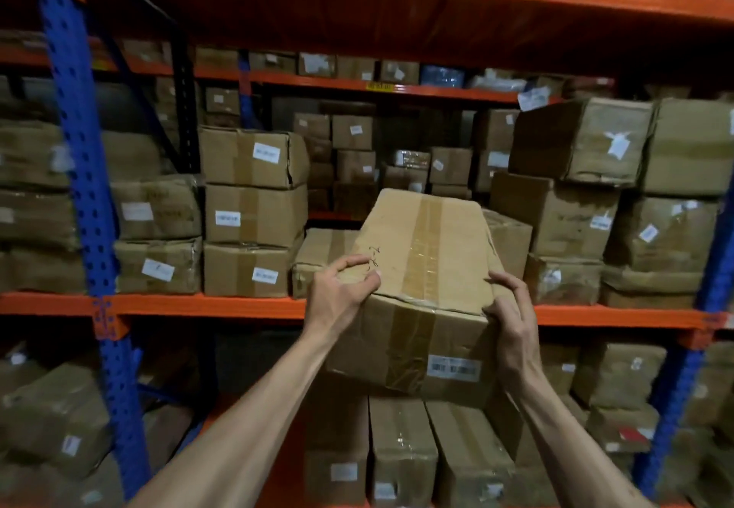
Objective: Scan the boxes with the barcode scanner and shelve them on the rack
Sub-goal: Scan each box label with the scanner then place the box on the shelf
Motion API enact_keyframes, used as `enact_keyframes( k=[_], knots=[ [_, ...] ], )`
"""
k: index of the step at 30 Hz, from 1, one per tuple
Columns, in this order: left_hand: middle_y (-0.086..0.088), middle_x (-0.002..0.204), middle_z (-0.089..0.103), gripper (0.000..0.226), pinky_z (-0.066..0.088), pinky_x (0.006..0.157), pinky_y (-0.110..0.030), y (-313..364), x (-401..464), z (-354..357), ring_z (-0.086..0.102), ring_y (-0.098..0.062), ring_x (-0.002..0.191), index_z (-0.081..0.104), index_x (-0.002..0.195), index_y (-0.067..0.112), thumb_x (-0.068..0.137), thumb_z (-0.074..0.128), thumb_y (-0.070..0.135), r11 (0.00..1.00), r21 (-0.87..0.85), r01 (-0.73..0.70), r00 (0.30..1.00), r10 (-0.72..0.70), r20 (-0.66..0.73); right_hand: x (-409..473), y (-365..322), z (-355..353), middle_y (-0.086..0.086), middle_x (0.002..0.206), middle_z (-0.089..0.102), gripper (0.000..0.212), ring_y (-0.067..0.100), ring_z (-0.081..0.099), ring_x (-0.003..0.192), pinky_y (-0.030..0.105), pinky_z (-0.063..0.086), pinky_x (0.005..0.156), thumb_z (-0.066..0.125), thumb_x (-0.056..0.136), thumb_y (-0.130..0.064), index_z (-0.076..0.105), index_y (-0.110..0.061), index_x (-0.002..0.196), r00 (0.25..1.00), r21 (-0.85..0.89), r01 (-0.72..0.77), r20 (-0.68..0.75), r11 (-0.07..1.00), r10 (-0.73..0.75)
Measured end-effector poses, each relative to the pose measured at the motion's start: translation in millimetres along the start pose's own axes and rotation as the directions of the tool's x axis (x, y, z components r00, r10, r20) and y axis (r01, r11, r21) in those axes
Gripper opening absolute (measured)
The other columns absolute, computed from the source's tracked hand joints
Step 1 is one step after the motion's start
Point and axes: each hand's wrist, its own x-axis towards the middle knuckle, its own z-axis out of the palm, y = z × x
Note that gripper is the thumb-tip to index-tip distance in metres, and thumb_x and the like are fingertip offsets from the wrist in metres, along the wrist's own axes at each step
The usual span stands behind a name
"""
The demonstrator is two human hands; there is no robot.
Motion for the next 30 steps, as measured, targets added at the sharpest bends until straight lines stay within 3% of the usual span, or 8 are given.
enact_keyframes(
  k=[6, 11, 14, 16, 20, 27, 28, 30],
  knots=[
    [0.012, 0.101, 0.068, 0.026, 0.045, 0.063, -0.004, -19.6, 110.9, -30.9, 0.058, 0.020, 0.080, 0.075, 0.108, 0.019, 0.082, 0.077, 0.021, 0.997, 0.028, -0.071, 0.992, 0.073, -0.100, 107.7, 1.9, 84.7, -0.006, 0.128, 0.057, 0.057, 0.005, 0.055, 0.103, 0.033, 0.041, 0.074, 0.051, 0.076, -0.029, 0.059, -0.020, 0.131, 0.995, 0.045, 0.071, 0.061, 0.996, -0.074],
    [0.016, 0.098, 0.068, 0.022, 0.043, 0.060, -0.002, -74.3, 211.1, -56.6, 0.058, 0.022, 0.078, 0.075, 0.104, 0.022, 0.082, 0.077, 0.023, 0.997, 0.070, -0.037, 0.987, 0.048, -0.153, 191.0, 49.4, 169.5, -0.010, 0.121, 0.060, 0.056, -0.013, 0.055, 0.093, 0.017, 0.042, 0.075, 0.051, 0.074, -0.029, 0.061, -0.015, 0.127, 0.994, 0.071, 0.059, 0.093, 0.996, -0.065],
    [0.017, 0.095, 0.069, 0.022, 0.043, 0.060, -0.002, -111.6, 261.6, -65.5, 0.057, 0.020, 0.070, 0.076, 0.102, 0.025, 0.081, 0.078, 0.025, 0.997, 0.079, 0.001, 0.984, 0.013, -0.177, 236.9, 84.7, 211.8, -0.007, 0.123, 0.064, 0.058, 0.012, 0.058, 0.105, 0.032, 0.042, 0.081, 0.055, 0.068, -0.040, 0.065, -0.021, 0.122, 0.996, 0.062, 0.028, 0.083, 0.998, -0.034],
    [0.015, 0.099, 0.071, 0.021, 0.042, 0.063, 0.000, -132.8, 291.2, -69.0, 0.058, 0.019, 0.071, 0.077, 0.100, 0.025, 0.079, 0.079, 0.025, 0.997, 0.078, 0.013, 0.980, 0.002, -0.199, 263.9, 107.2, 237.4, -0.003, 0.122, 0.064, 0.051, 0.020, 0.057, 0.102, 0.041, 0.042, 0.080, 0.055, 0.071, -0.039, 0.066, -0.024, 0.119, 0.995, 0.061, -0.013, 0.097, 0.998, 0.007],
    [0.012, 0.098, 0.074, 0.012, 0.039, 0.066, 0.000, -167.9, 343.8, -68.9, 0.061, 0.008, 0.090, 0.079, 0.089, 0.024, 0.077, 0.080, 0.024, 0.996, 0.077, 0.051, 0.970, -0.031, -0.243, 306.9, 147.3, 272.6, -0.005, 0.124, 0.064, 0.046, 0.024, 0.058, 0.111, 0.046, 0.046, 0.088, 0.054, 0.074, -0.041, 0.069, -0.029, 0.115, 0.994, 0.059, -0.052, 0.101, 0.997, 0.046],
    [0.012, 0.072, 0.067, 0.010, 0.037, 0.051, -0.010, -227.0, 363.4, -55.8, 0.054, -0.001, 0.059, 0.074, 0.088, 0.030, 0.082, 0.077, 0.037, 0.987, 0.136, 0.082, 0.948, -0.035, -0.317, 340.8, 196.4, 296.8, -0.004, 0.113, 0.070, 0.051, 0.019, 0.062, 0.100, 0.039, 0.047, 0.081, 0.052, 0.072, -0.054, 0.071, -0.034, 0.115, 0.989, -0.027, -0.065, 0.134, 0.998, 0.068],
    [0.011, 0.075, 0.068, 0.012, 0.037, 0.052, -0.008, -228.0, 365.0, -51.8, 0.056, -0.002, 0.061, 0.073, 0.088, 0.029, 0.081, 0.078, 0.038, 0.988, 0.139, 0.068, 0.943, -0.018, -0.332, 343.3, 196.4, 297.8, -0.005, 0.109, 0.071, 0.049, 0.016, 0.062, 0.096, 0.036, 0.047, 0.078, 0.053, 0.074, -0.053, 0.071, -0.034, 0.115, 0.989, -0.026, -0.083, 0.118, 0.996, 0.085],
    [0.015, 0.093, 0.068, 0.014, 0.039, 0.069, -0.008, -226.2, 372.7, -43.9, 0.063, -0.004, 0.092, 0.073, 0.084, 0.026, 0.079, 0.080, 0.037, 0.993, 0.120, 0.017, 0.943, 0.024, -0.332, 350.0, 194.5, 298.6, -0.009, 0.099, 0.071, 0.043, 0.011, 0.062, 0.090, 0.031, 0.045, 0.072, 0.053, 0.076, -0.046, 0.073, -0.032, 0.111, 0.994, -0.019, -0.089, 0.062, 0.996, 0.090]
  ],
)
